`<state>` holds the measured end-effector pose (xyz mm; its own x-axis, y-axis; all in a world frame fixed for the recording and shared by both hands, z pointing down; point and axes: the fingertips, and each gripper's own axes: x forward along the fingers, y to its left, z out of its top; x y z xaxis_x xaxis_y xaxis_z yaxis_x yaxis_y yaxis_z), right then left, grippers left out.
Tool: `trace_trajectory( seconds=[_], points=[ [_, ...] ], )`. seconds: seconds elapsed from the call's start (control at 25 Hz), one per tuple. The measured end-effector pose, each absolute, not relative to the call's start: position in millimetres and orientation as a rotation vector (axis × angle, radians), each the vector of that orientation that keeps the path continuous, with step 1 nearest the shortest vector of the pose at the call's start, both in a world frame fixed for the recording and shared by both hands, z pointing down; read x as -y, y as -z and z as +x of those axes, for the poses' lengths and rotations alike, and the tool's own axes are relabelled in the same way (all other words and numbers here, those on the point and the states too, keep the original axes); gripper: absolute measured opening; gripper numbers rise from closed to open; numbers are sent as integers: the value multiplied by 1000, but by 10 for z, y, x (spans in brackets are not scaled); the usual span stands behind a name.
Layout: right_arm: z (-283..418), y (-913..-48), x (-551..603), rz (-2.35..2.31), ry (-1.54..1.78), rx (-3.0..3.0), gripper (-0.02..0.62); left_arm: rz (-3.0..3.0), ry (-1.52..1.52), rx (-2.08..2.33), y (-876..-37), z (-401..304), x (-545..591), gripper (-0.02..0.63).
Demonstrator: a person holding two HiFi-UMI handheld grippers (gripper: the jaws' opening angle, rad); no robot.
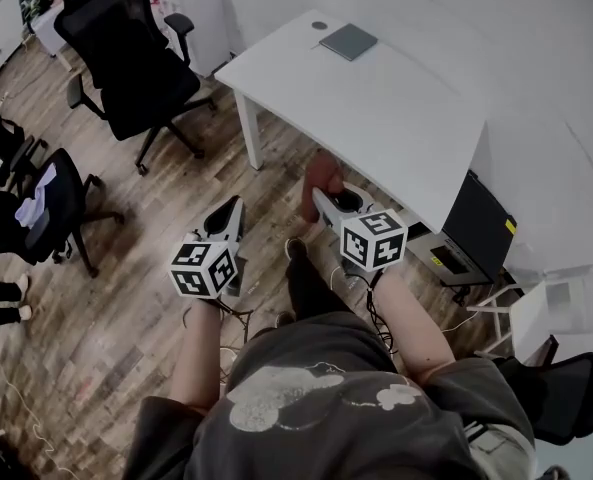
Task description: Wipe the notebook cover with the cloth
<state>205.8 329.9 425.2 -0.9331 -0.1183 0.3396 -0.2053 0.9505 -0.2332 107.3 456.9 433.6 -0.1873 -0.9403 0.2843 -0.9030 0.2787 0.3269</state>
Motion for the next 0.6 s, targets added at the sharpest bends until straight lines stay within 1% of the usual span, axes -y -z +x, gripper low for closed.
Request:
trace_trajectory(
  seconds=[0.28, 0.6],
  points=[
    [1605, -4376, -2778, 237, -428, 2761, 109, 1605, 113, 2143, -4408, 584, -4211, 3],
    [1143, -4550, -2091, 262, -476, 2730, 109, 1600, 87, 2110, -4526, 112, -3543, 3]
  ],
)
